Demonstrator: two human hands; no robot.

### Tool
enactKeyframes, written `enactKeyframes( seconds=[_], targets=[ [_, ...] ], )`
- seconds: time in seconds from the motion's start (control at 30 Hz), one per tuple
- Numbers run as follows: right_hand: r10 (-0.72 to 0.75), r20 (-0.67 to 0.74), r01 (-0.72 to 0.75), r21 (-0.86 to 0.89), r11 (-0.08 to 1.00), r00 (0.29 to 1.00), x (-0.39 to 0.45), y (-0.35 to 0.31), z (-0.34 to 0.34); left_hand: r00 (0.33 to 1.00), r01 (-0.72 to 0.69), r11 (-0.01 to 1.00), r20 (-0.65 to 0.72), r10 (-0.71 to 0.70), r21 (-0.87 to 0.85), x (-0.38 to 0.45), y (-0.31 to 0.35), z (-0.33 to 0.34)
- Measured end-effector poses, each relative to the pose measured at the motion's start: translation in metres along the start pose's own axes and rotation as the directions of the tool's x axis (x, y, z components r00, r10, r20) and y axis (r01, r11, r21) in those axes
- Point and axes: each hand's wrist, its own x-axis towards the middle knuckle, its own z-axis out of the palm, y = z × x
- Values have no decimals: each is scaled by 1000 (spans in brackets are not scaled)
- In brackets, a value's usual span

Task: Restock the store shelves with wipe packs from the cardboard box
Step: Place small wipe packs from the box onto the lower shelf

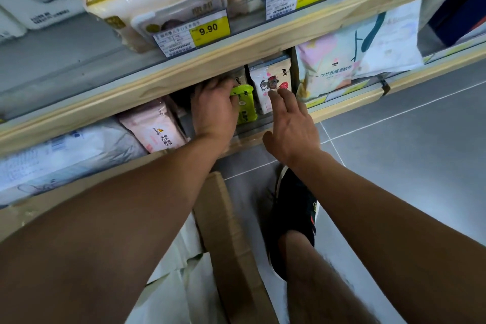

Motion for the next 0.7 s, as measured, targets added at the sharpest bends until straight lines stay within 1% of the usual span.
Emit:
enactKeyframes(
  seconds=[0.1, 0.17, 0.27, 0.4, 0.53, 0.7],
  targets=[
    [-11, -1, 11, 2, 1000, 1000, -3, -3, -4, 999, 40, 998, -1, -40, 42, 5, -1, -2],
    [-17, 3, 17, 4, 1000, 1000, -5, -5, -9, 999, 34, 998, 5, -34, 56, 5, -1, -5],
    [-28, 25, 28, -29, 999, 999, -9, -9, -20, 998, 33, 998, 55, -36, 62, -1, -1, -15],
    [-61, 65, 69, -113, 991, 996, -25, -20, -47, 993, -32, 999, 110, 29, 28, -25, 6, -42],
    [-91, 101, 111, -212, 971, 991, -53, -40, -92, 978, -88, 996, 189, 85, 8, -60, 8, -87],
    [-166, 130, 197, -284, 938, 977, -101, -91, -143, 969, -182, 983, 170, 181, -12, -103, 3, -172]
  ],
)
